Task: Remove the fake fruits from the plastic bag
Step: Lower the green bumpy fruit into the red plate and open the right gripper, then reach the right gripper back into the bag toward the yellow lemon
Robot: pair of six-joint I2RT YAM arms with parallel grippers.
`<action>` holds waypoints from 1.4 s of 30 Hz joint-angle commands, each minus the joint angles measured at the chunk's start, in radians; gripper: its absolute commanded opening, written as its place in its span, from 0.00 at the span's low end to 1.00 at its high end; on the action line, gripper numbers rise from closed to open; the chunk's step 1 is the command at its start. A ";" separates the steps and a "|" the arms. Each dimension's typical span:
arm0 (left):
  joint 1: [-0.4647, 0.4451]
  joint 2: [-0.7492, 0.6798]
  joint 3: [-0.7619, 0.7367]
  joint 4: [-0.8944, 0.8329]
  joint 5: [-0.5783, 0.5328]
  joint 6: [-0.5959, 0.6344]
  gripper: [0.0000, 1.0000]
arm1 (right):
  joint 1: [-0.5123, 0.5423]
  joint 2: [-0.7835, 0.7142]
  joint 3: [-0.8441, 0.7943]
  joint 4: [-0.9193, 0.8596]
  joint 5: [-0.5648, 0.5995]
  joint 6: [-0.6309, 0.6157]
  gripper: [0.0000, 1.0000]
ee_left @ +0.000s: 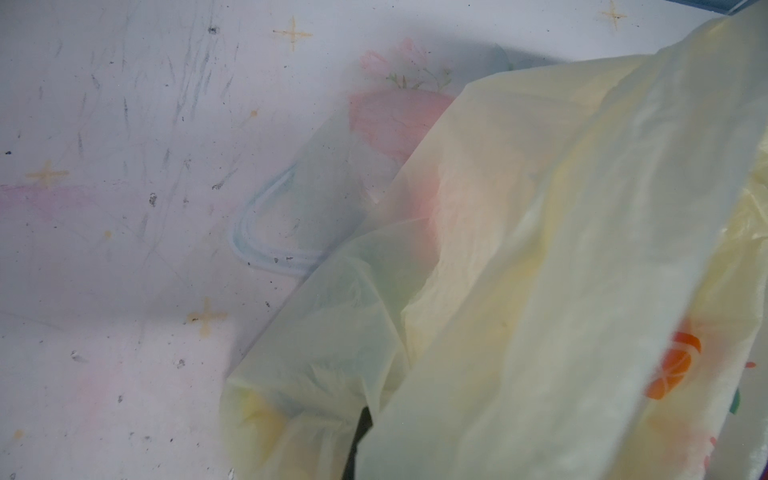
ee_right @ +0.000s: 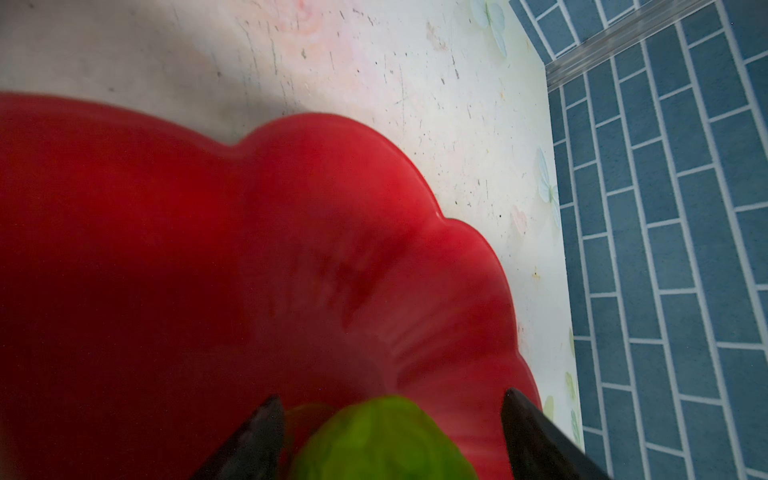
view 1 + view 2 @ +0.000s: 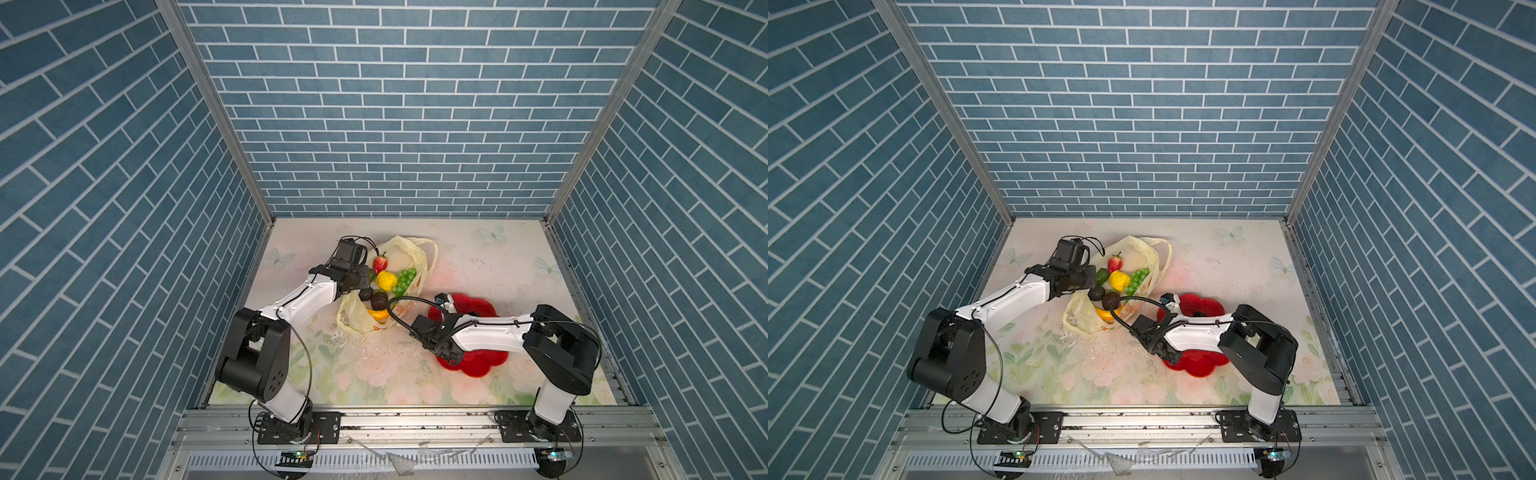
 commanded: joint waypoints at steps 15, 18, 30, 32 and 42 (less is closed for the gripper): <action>0.008 -0.006 -0.023 0.004 -0.002 0.016 0.00 | -0.063 -0.224 0.122 0.092 -0.273 -0.136 0.80; 0.010 -0.013 -0.041 0.006 -0.012 0.014 0.00 | -0.122 -0.235 0.141 0.209 -0.439 -0.178 0.78; 0.045 -0.066 -0.123 0.072 -0.027 0.006 0.00 | -0.284 0.099 0.598 0.197 -0.941 -0.298 0.72; 0.059 -0.065 -0.130 0.085 -0.008 0.003 0.00 | -0.297 0.167 0.696 0.143 -0.969 -0.345 0.71; 0.072 -0.064 -0.148 0.102 0.013 0.006 0.00 | -0.320 0.487 1.118 -0.058 -1.115 -0.473 0.70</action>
